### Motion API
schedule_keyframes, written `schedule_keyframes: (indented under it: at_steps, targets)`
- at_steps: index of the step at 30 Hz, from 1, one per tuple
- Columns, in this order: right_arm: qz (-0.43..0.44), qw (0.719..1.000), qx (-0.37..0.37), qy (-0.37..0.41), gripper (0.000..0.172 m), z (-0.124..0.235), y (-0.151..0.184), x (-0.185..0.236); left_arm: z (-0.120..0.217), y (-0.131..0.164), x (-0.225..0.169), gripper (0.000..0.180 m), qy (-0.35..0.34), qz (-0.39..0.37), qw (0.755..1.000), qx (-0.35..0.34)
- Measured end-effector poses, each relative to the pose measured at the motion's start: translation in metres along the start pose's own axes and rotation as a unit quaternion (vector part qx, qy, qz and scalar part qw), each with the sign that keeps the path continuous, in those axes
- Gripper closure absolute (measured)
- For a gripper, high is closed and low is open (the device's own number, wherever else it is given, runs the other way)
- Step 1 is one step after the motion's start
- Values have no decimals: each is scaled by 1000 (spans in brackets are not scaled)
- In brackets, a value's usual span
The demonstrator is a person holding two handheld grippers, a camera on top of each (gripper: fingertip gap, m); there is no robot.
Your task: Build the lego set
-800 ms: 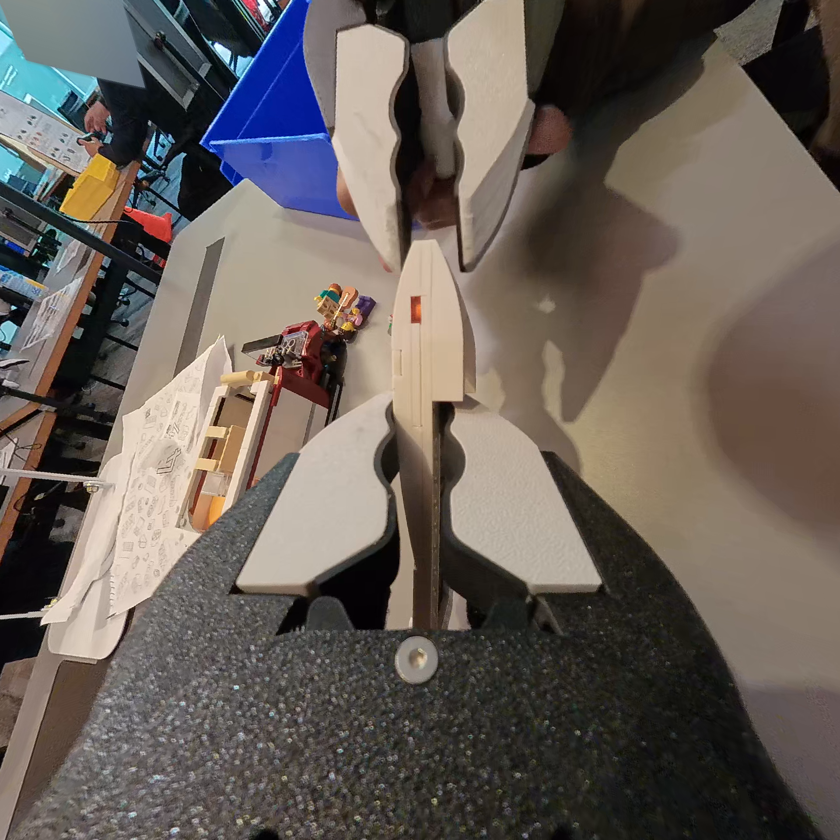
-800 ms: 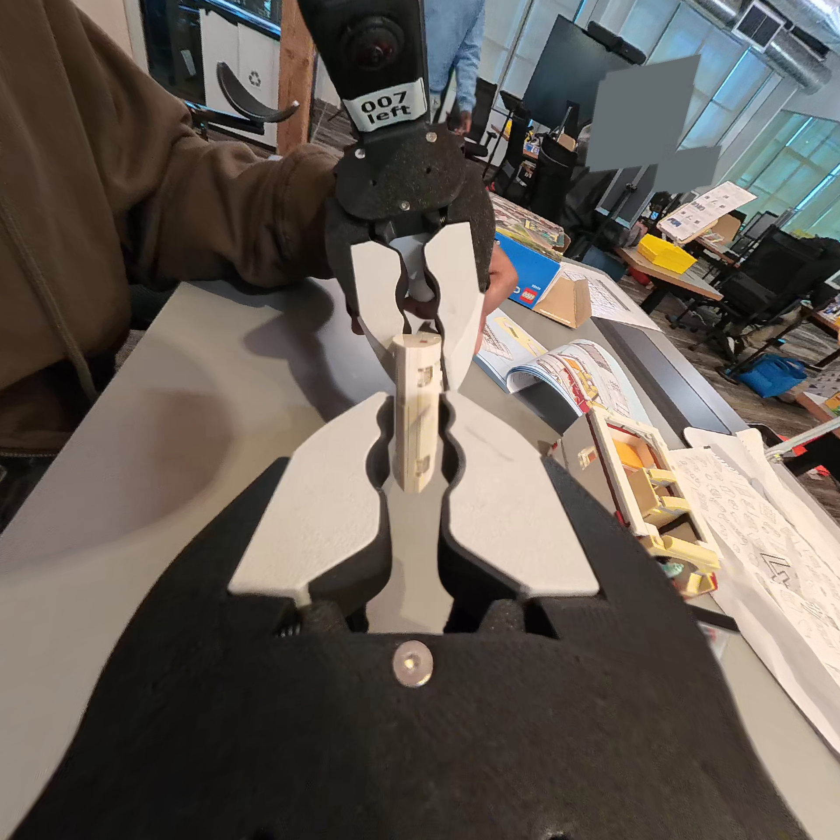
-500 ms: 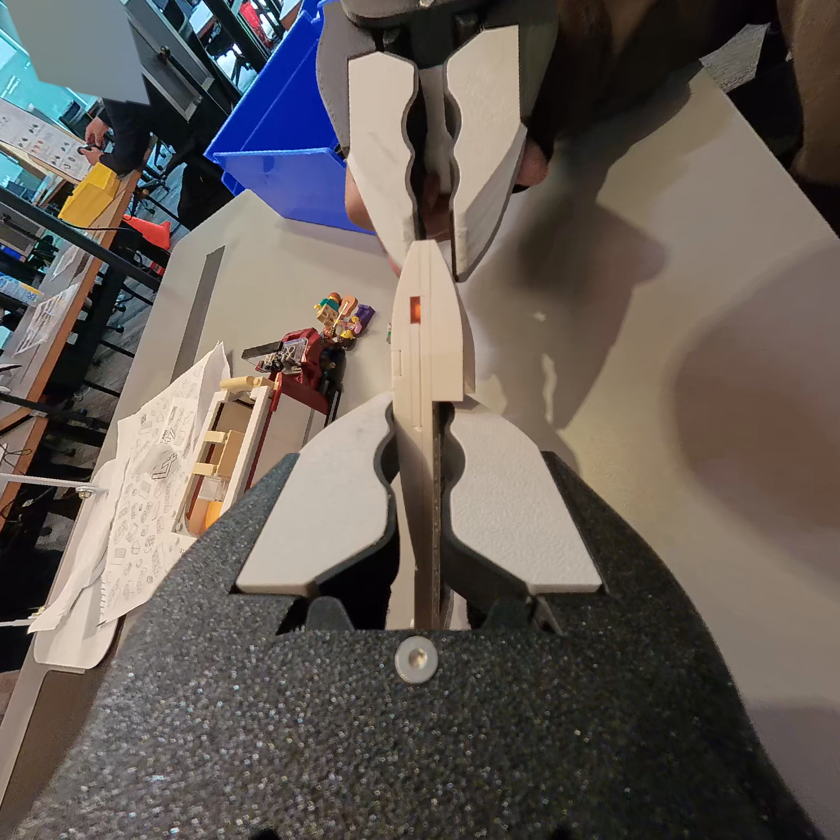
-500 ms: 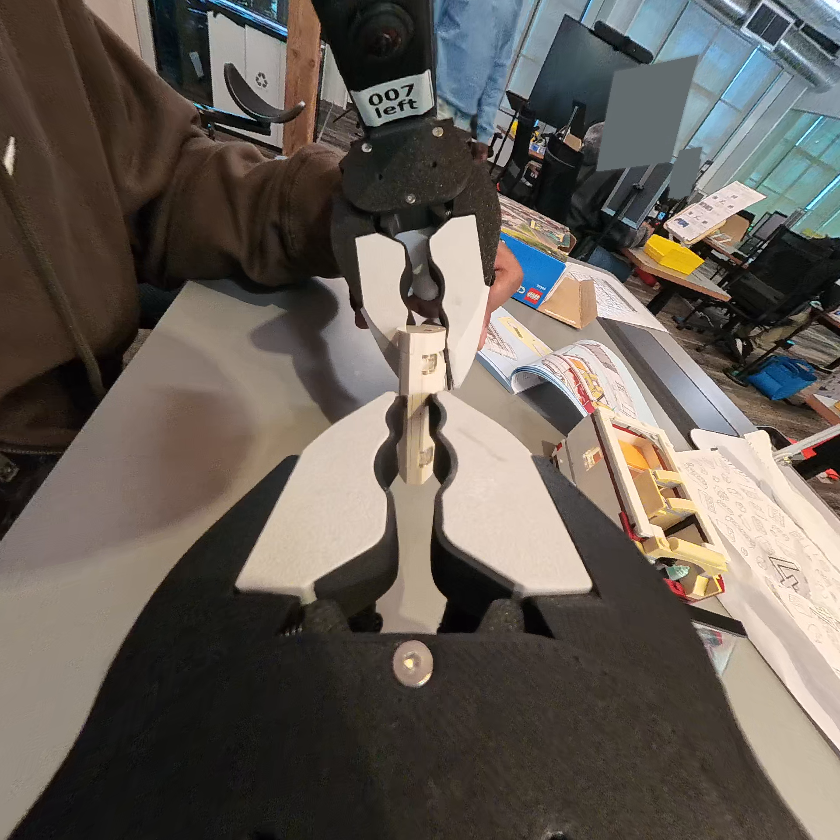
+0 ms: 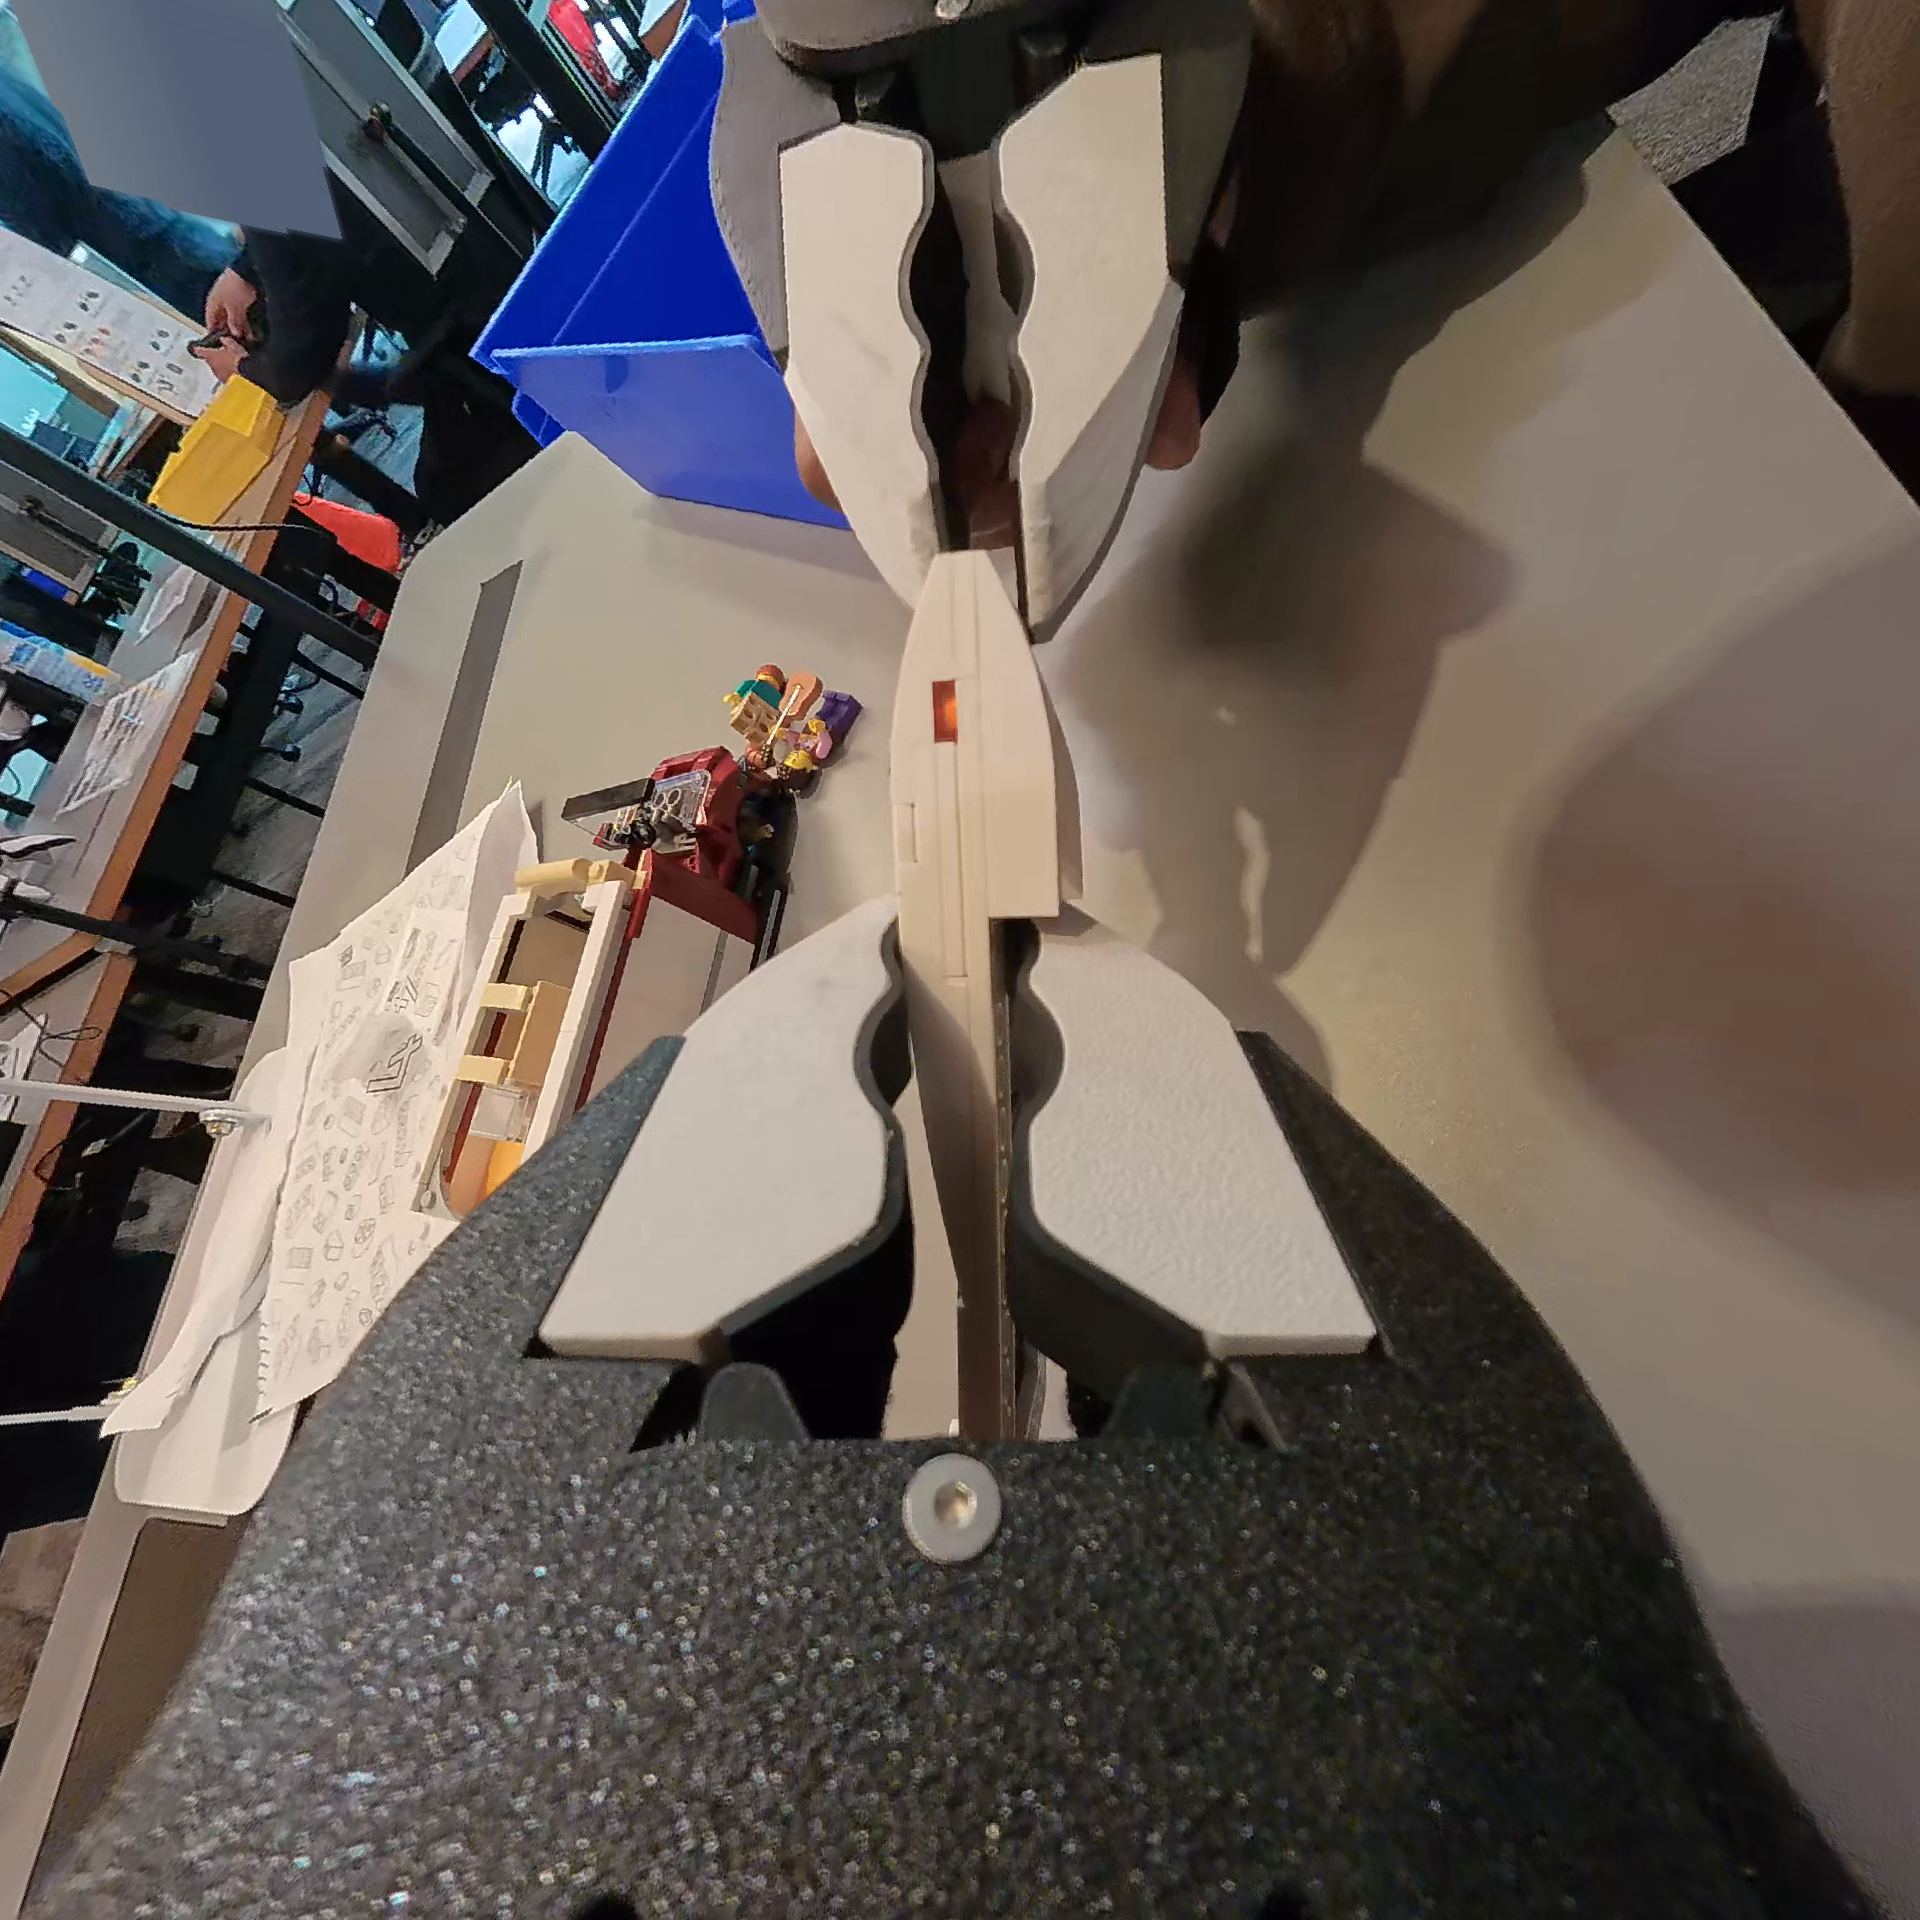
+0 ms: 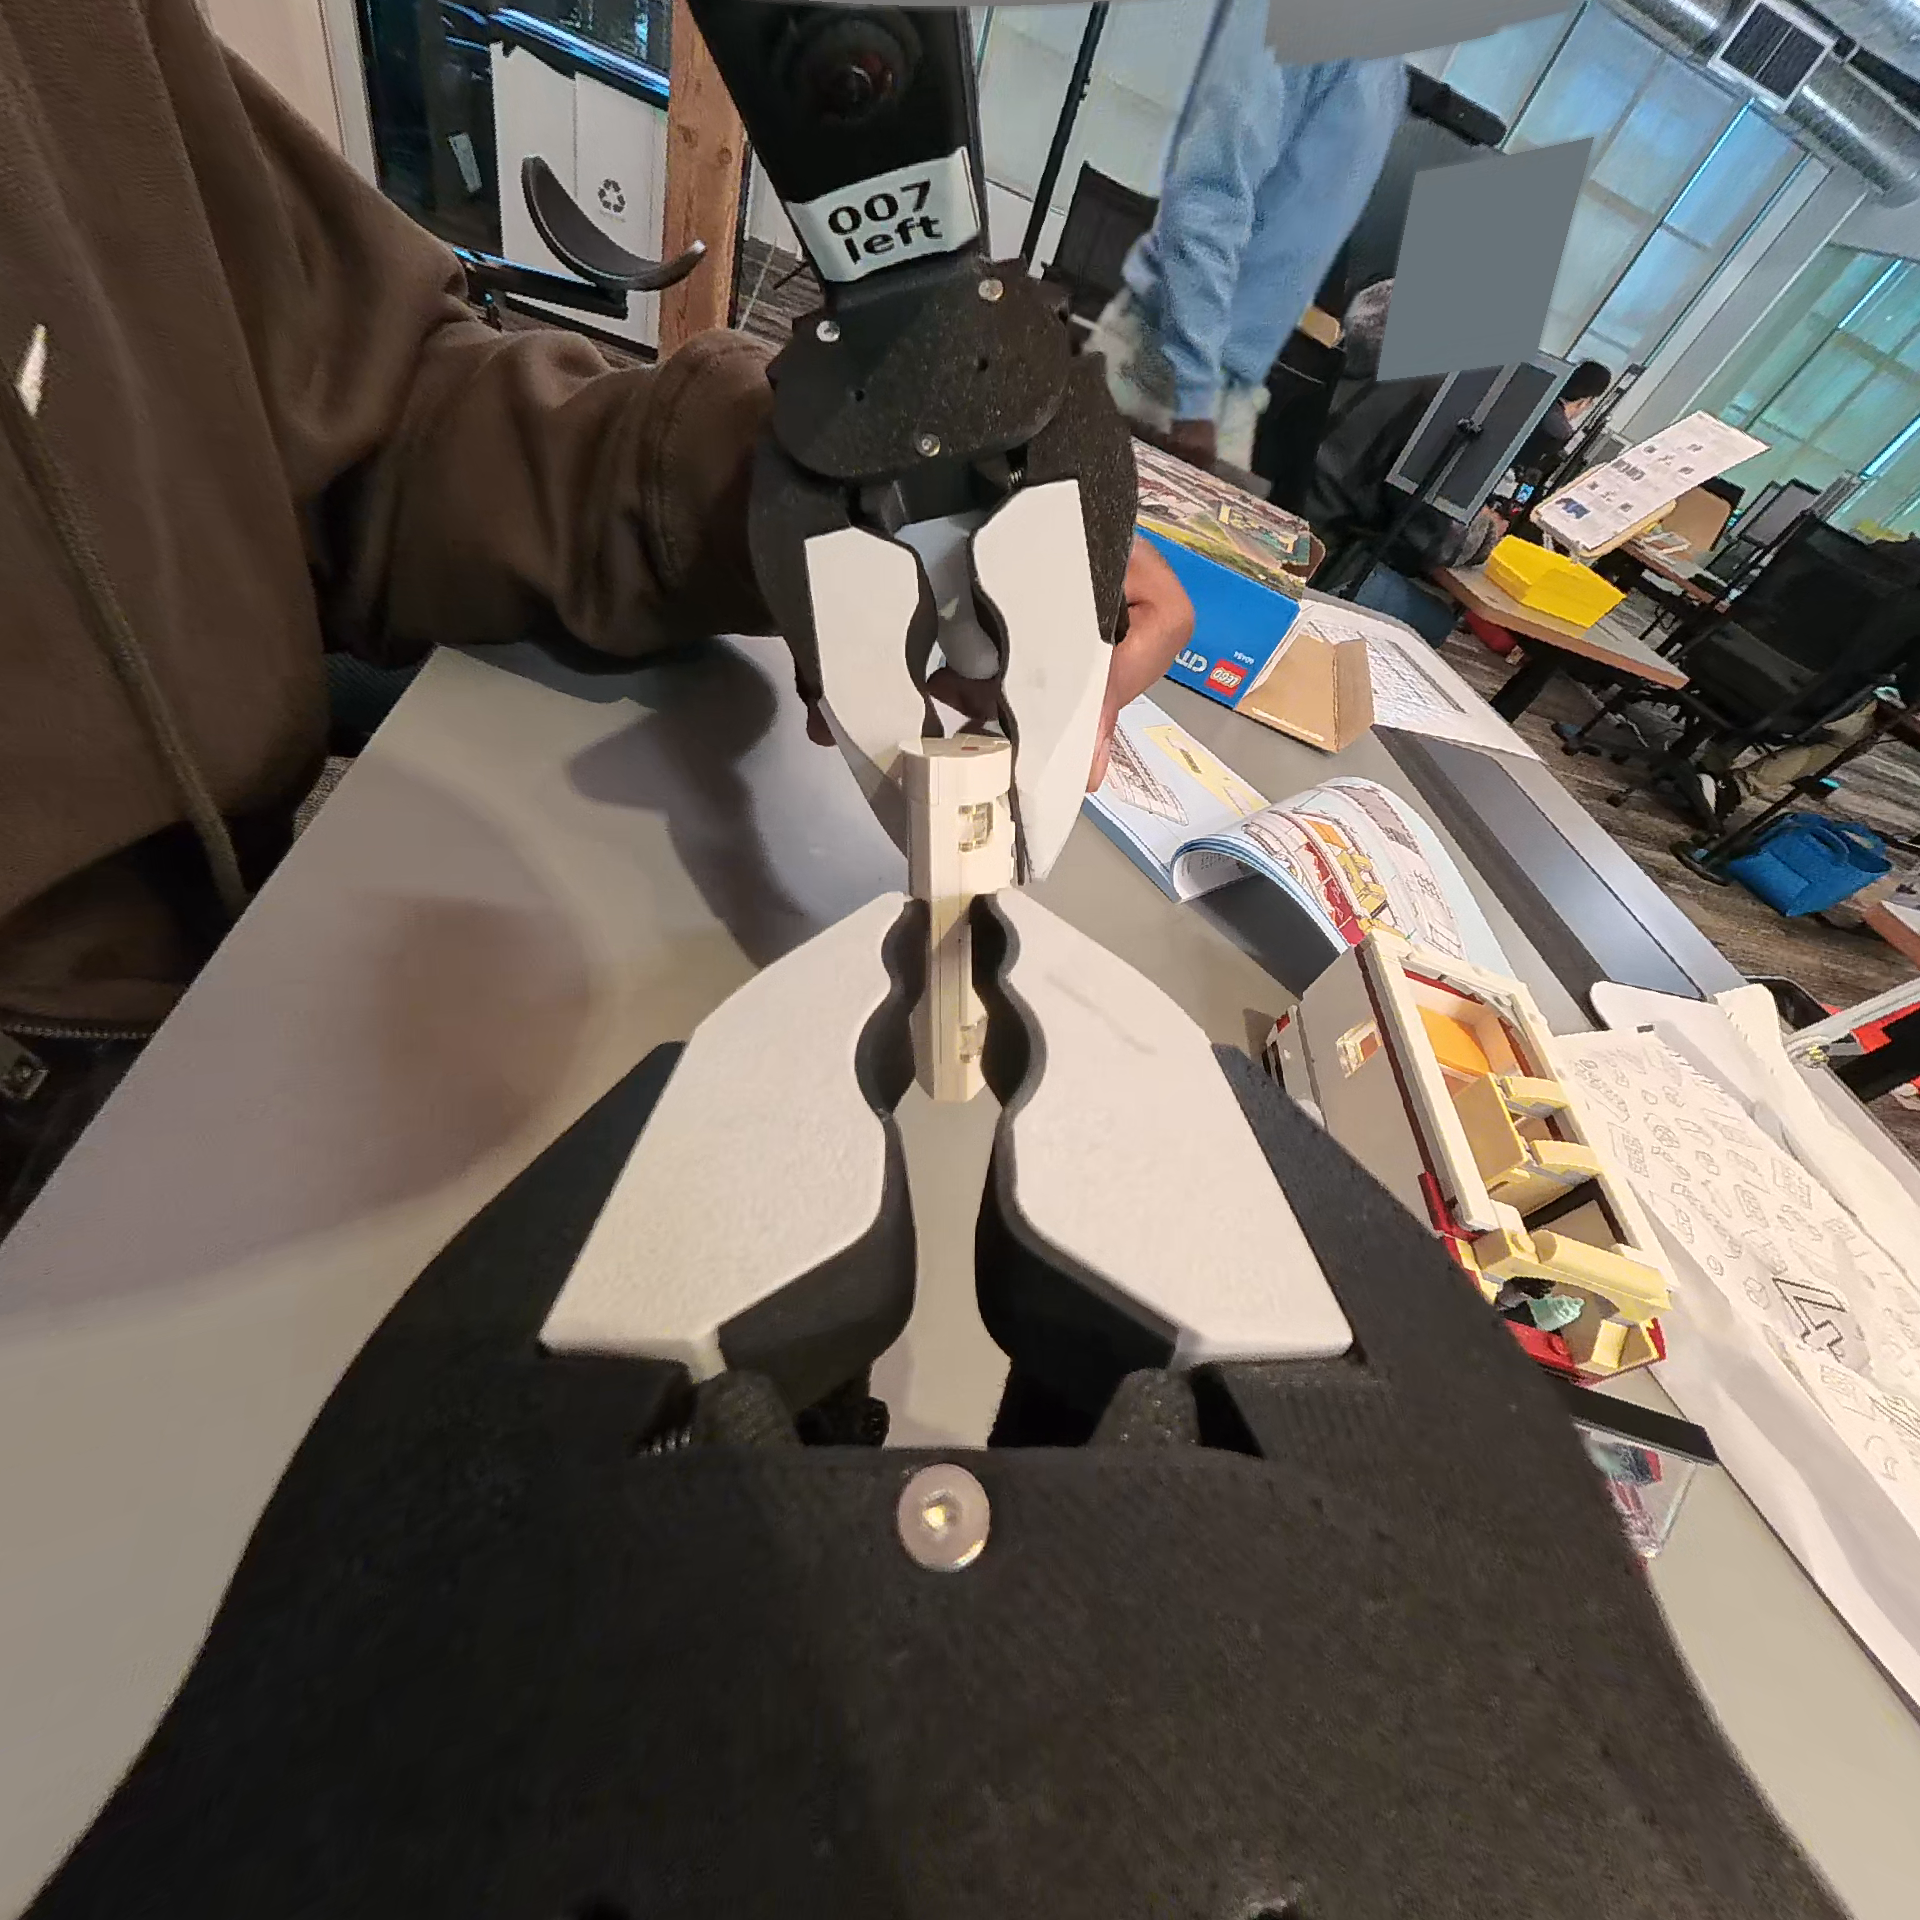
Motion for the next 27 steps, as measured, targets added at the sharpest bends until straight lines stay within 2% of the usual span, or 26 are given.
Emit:
schedule_keyframes:
  at_steps: [11,15,27]
  targets:
    - [10,1000,11,17,156,3,2,-3,2,1,3,166,-2,15,1000,-23]
    - [14,1000,14,10,161,1,4,0,2,0,3,166,1,14,1000,-25]
    - [13,1000,10,-12,162,2,3,3,3,-1,-1,166,11,12,999,-33]
Point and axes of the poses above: each gripper's, where its closed fingertips meet, z back along the fingers, y out of its underside, x = y × z across the jaws, the point moved 2 cm from there along z, back along the fingers, and after that the axes turned 4 degrees about -x, right-handed, at the moved point
